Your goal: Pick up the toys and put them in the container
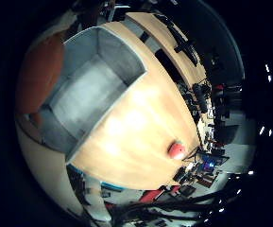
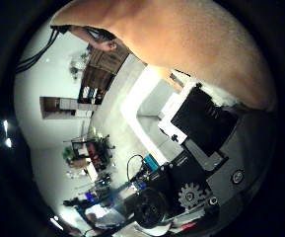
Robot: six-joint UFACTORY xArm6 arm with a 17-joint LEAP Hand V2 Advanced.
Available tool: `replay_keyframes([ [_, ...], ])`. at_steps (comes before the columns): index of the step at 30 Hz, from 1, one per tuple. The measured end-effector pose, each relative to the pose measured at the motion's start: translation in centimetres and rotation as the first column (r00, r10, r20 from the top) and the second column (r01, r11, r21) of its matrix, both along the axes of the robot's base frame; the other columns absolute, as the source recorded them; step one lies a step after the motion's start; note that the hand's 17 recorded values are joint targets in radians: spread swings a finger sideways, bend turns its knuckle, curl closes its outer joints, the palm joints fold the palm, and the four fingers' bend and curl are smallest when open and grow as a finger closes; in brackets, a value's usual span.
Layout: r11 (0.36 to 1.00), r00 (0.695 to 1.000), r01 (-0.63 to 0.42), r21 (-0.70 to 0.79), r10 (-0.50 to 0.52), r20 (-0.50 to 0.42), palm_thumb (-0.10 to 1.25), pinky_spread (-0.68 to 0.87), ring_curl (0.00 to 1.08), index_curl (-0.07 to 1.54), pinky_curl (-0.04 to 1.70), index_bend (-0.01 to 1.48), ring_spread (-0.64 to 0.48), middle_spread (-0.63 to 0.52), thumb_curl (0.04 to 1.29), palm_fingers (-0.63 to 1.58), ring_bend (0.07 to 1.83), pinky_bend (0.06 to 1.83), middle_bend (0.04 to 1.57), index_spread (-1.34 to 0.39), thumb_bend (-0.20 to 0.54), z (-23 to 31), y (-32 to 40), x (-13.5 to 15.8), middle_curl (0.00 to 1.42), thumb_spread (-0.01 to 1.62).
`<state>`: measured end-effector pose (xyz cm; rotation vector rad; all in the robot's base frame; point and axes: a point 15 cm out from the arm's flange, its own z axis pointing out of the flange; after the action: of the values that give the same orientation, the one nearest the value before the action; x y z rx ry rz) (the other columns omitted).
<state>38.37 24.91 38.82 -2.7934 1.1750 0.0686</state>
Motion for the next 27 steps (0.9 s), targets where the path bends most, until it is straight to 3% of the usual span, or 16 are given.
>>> replay_keyframes([
  [4,1.0,1.0,-0.002,-0.003,0.002,-0.005,1.02,-0.45,0.48,0.68,0.51,0.31,-0.32,-0.41,0.36,1.18,1.22,1.21,0.85,-0.6,-0.023,-0.4,0.1,0.1,0.61,0.99],
  [8,1.0,1.0,-0.004,-0.001,0.004,-0.002,0.88,-0.45,0.48,0.68,0.52,0.26,-0.32,-0.41,0.33,1.14,1.22,1.22,0.84,-0.61,-0.066,-0.4,0.3,0.2,0.61,1.01],
  [9,1.0,1.0,-0.009,-0.003,0.009,-0.003,0.71,-0.45,0.48,0.66,0.53,0.19,-0.33,-0.42,0.3,1.04,1.21,1.25,0.81,-0.61,-0.114,-0.5,0.3,0.1,0.61,1.0],
  [10,1.0,1.0,-0.012,-0.006,0.012,-0.006,0.68,-0.45,0.48,0.66,0.53,0.18,-0.33,-0.42,0.29,1.01,1.22,1.26,0.79,-0.61,-0.108,-0.6,0.2,0.1,0.6,1.0],
  [11,1.0,1.0,-0.016,-0.01,0.016,-0.014,0.52,-0.46,0.49,0.64,0.54,0.11,-0.34,-0.43,0.26,0.83,1.22,1.28,0.71,-0.6,-0.149,-0.8,0.2,0.0,0.58,0.97],
  [12,1.0,0.999,-0.022,-0.016,0.021,-0.024,0.41,-0.48,0.5,0.63,0.56,0.11,-0.34,-0.41,0.25,0.62,1.21,1.29,0.64,-0.58,-0.136,-1.2,0.2,0.0,0.57,0.95],
  [13,0.999,0.999,-0.029,-0.022,0.028,-0.035,0.32,-0.45,0.49,0.62,0.57,0.15,-0.31,-0.38,0.24,0.35,1.13,1.25,0.56,-0.57,-0.128,-1.4,0.2,-0.1,0.55,0.92],
  [15,0.998,0.998,-0.047,-0.032,0.045,-0.049,0.2,-0.27,0.43,0.6,0.54,0.19,-0.21,-0.31,0.24,0.06,0.94,1.09,0.53,-0.55,-0.094,-1.3,0.3,-0.2,0.52,0.87],
  [21,0.996,0.996,-0.076,-0.049,0.074,-0.049,0.09,0.13,0.3,0.5,0.4,0.19,-0.04,-0.2,0.26,0.03,0.73,0.94,0.44,-0.51,-0.047,-0.4,0.7,0.7,0.44,0.8],
  [27,0.995,0.995,-0.086,-0.048,0.084,-0.044,0.07,0.28,0.27,0.44,0.35,0.18,0.01,-0.17,0.28,0.07,0.68,0.89,0.39,-0.5,-0.039,-0.2,0.8,0.9,0.41,0.77],
])
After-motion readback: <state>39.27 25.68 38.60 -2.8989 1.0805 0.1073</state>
